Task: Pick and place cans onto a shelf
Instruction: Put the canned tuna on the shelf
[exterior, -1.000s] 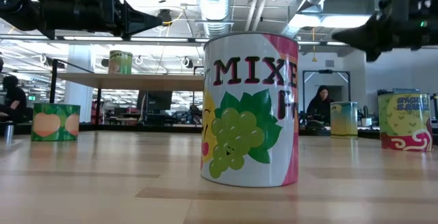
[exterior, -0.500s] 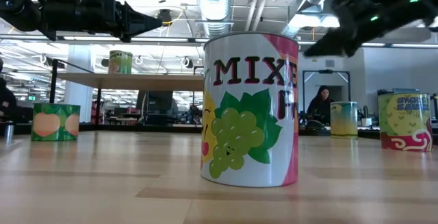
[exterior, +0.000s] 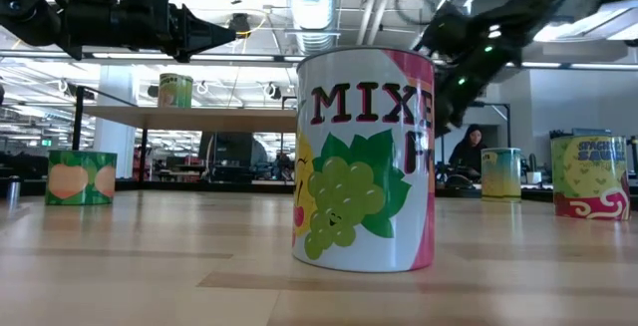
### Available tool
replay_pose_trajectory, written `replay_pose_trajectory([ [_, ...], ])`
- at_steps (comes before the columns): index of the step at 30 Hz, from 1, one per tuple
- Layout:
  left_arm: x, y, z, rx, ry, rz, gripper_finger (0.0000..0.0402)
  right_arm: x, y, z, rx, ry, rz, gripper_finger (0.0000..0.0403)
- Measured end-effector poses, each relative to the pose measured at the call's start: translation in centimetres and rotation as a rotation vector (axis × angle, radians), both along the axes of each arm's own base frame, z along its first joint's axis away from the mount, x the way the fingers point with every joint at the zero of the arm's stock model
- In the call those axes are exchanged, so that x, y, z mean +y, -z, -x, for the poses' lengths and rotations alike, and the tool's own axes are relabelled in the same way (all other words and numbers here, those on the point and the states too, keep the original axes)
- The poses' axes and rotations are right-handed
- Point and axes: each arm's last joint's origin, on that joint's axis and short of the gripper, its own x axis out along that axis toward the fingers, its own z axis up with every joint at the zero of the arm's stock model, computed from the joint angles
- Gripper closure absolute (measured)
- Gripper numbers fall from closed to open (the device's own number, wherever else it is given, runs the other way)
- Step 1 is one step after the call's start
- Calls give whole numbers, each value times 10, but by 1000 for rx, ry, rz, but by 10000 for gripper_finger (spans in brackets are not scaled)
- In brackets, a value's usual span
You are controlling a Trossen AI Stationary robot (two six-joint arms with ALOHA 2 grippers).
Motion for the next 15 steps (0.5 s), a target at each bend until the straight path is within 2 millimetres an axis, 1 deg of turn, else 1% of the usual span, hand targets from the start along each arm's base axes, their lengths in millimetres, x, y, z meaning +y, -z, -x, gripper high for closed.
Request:
replay_pose_trajectory([
  [5,0,2,0,23,0,7,400,-17,8,-23,121,-24,-20,301],
  [7,0,3,0,30,0,10,400,-22,12,-30,179,-11,-19,277],
  [10,0,4,0,43,0,13,400,-28,16,-39,246,-35,-18,246],
  [12,0,5,0,50,-1,8,400,-33,20,-43,287,-28,-22,232],
  [15,0,6,0,67,-1,7,400,-40,26,-47,363,14,-2,225],
])
